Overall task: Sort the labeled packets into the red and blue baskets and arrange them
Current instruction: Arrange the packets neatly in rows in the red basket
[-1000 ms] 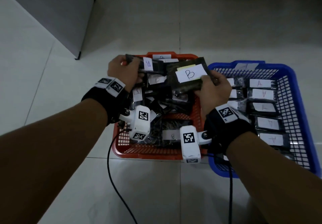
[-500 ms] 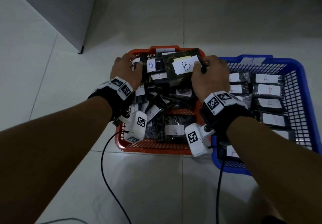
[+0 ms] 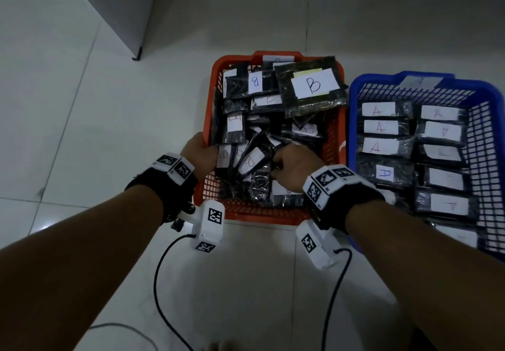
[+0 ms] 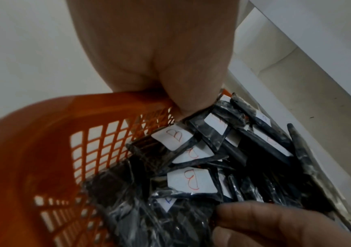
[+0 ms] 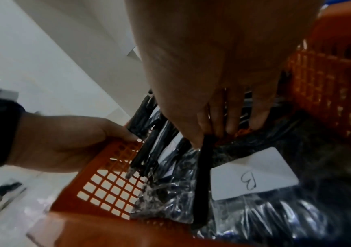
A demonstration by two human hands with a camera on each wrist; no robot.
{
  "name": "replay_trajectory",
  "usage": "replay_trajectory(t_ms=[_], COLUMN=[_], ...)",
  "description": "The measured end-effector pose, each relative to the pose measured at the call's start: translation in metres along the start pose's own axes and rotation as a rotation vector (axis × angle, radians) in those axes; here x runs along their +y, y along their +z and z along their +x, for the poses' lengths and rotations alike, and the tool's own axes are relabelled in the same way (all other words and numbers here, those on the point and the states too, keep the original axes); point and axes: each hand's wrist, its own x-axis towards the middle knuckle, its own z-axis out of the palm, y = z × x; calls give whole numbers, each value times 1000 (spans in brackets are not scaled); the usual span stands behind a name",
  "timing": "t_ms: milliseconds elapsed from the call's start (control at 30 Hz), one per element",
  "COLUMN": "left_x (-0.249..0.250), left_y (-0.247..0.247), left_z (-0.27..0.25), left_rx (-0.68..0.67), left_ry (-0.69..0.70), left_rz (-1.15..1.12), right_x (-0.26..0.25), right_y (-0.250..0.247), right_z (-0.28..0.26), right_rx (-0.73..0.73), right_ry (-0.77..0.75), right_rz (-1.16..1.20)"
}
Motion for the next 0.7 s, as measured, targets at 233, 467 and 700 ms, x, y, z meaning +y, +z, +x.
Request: replay_trajectory(t_ms=[233,467,700], left_x=[-7,-7,-5], left_y=[5,5,6], left_z=[-3,-7,-12], left_rx=[44,54,99], left_ry=[13,15,12], left_rz=[-13,12,75], right_x=[-3,-1,1], right_y=[12,5,1], right_z=[26,6,8], right_rx=[0,16,-118], right_ry=[186,124,208], right_rz=[135,64,-357])
